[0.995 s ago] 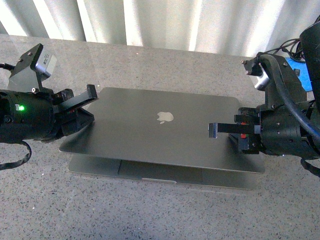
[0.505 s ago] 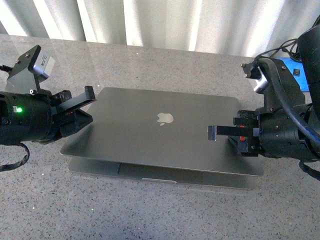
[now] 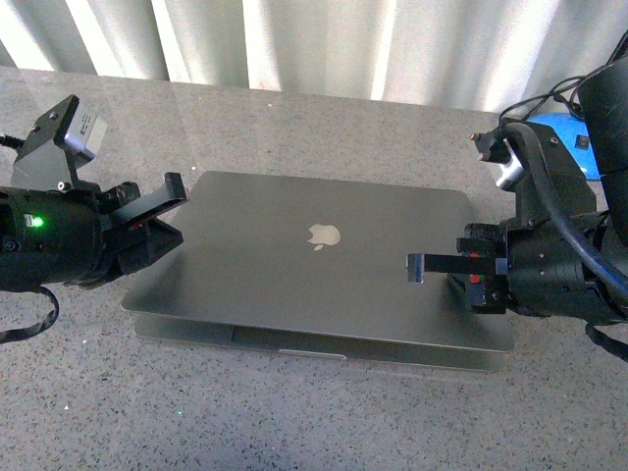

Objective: Close laptop

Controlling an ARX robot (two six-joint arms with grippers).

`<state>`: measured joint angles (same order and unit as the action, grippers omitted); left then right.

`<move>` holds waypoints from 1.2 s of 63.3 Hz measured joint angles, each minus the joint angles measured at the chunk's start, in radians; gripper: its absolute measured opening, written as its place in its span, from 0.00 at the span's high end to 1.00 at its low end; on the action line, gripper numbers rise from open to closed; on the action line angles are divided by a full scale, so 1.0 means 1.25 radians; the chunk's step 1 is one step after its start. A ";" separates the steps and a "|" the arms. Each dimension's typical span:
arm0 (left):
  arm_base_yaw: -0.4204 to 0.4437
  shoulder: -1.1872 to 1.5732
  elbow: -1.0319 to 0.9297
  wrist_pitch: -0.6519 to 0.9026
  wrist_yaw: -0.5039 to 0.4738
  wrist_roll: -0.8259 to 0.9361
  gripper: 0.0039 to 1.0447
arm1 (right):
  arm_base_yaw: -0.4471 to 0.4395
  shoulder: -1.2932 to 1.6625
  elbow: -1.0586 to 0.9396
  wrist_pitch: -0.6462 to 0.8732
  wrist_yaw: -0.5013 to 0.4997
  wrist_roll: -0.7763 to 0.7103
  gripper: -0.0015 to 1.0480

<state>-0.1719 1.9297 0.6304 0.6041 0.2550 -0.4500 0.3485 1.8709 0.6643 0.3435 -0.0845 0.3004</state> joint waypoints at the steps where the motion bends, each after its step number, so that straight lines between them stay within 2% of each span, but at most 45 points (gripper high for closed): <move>1: 0.000 0.001 0.000 0.000 0.000 0.000 0.97 | 0.000 0.001 0.000 0.000 0.000 0.000 0.99; 76: 0.005 0.071 -0.017 0.065 0.010 -0.036 0.97 | 0.008 0.031 -0.023 0.011 0.000 0.009 0.99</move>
<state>-0.1658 2.0182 0.6094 0.6857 0.2672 -0.4953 0.3584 1.9099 0.6361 0.3576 -0.0845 0.3119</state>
